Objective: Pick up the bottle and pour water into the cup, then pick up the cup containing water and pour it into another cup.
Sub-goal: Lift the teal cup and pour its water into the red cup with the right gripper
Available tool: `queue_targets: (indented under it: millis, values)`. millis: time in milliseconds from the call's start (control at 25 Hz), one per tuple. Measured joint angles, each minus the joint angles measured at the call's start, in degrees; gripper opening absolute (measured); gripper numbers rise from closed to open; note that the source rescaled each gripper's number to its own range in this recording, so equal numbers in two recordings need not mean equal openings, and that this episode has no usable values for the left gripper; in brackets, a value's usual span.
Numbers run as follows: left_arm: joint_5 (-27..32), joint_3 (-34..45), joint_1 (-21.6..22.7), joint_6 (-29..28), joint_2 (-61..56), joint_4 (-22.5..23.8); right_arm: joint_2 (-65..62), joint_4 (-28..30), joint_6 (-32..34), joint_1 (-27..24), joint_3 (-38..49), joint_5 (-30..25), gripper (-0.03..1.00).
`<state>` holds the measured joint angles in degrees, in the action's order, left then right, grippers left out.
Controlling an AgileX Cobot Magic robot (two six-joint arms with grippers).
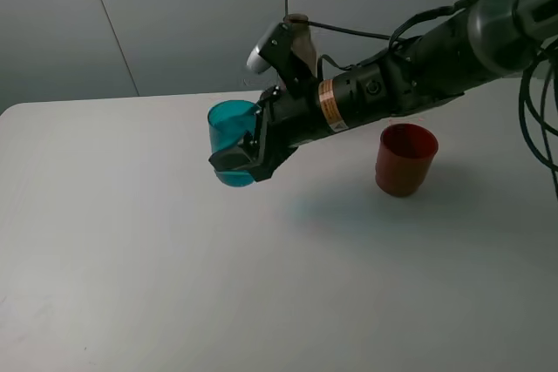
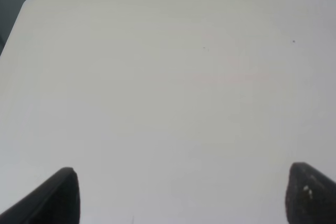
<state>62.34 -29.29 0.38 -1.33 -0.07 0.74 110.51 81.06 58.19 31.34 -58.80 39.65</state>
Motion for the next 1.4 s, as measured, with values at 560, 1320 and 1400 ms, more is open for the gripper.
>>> queue_targets:
  millis: [560, 1320, 1400]
  values:
    - [0.0, 0.0, 0.0, 0.1, 0.0, 0.0, -14.3, 0.6, 13.5, -4.4, 0.9, -0.5, 0.1]
    - [0.0, 0.0, 0.0, 0.1, 0.0, 0.0, -24.4, -1.0, 13.0, -20.0, 12.3, -8.4, 0.1]
    - [0.0, 0.0, 0.0, 0.1, 0.0, 0.0, -25.6, -0.6, 13.0, -21.8, 13.1, -10.0, 0.1]
